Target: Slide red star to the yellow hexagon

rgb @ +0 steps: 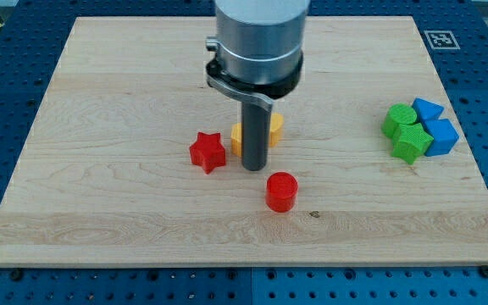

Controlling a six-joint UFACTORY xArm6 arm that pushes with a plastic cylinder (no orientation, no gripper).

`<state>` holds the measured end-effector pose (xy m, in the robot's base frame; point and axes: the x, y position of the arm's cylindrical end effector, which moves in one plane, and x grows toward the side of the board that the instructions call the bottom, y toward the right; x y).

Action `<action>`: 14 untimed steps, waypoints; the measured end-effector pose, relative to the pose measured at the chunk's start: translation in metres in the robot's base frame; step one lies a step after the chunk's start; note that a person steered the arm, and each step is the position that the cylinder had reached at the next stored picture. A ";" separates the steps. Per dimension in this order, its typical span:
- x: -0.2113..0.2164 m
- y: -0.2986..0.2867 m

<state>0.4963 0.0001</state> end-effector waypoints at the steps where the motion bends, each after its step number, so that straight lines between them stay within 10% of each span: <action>1: -0.007 -0.006; 14: -0.003 -0.073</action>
<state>0.4936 -0.0724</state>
